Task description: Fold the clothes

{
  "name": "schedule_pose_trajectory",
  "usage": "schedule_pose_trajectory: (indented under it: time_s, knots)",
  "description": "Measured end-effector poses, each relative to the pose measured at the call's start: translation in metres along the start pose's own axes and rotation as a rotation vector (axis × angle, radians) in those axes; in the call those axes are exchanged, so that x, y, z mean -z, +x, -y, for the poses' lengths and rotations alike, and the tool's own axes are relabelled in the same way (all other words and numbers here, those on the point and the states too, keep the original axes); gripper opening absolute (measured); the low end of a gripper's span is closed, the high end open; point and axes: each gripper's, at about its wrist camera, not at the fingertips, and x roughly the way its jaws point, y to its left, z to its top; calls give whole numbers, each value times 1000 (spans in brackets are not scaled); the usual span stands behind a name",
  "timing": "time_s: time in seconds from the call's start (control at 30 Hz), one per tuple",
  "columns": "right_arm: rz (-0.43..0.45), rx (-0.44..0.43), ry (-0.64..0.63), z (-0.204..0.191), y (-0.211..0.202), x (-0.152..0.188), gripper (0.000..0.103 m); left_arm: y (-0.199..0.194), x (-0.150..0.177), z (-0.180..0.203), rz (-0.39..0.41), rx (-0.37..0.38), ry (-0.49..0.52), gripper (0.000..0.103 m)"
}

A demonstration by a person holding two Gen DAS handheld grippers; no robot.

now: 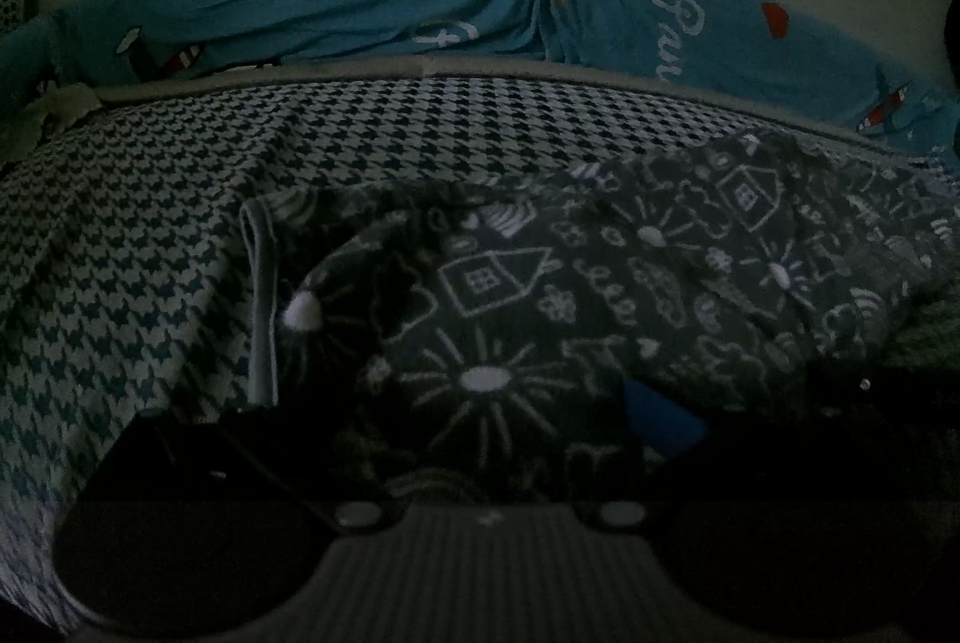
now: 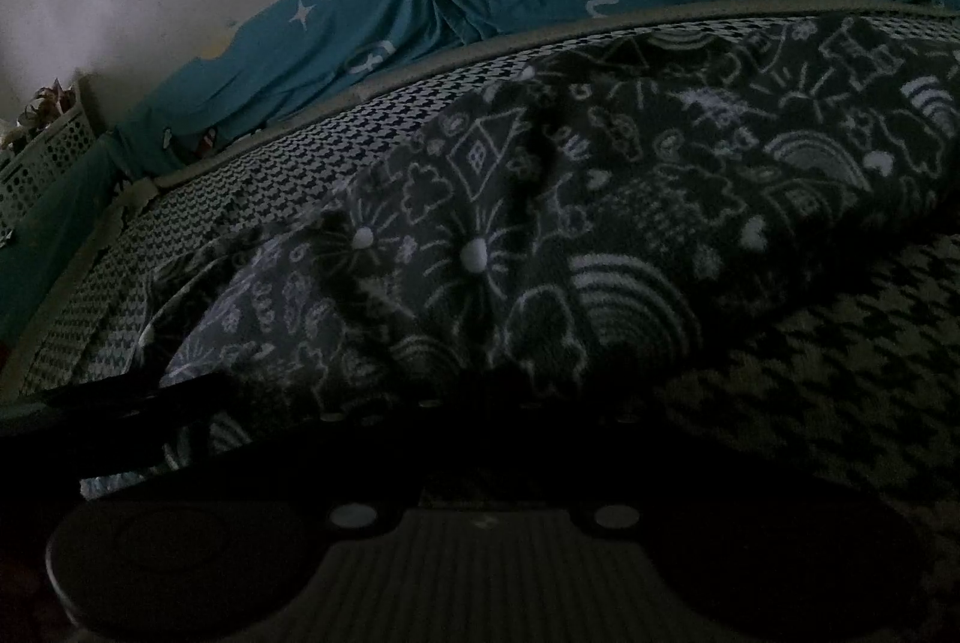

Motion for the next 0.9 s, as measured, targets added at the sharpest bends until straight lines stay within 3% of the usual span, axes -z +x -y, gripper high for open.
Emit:
schedule_pose_trajectory:
  time_s: [0.17,0.37,0.53,0.9]
  knots:
    - [29,-7,-10,-4,-12,2,2,-10,1,-5,20,18,-19,103]
    - [98,-50,-123,-27,-32,10,7,-27,3,-18,52,25,-55,103]
    - [94,-107,-231,-54,-35,20,9,-35,5,-39,71,11,-114,103]
    - [74,-219,-427,-115,-31,40,39,-29,6,-81,5,-46,-279,103]
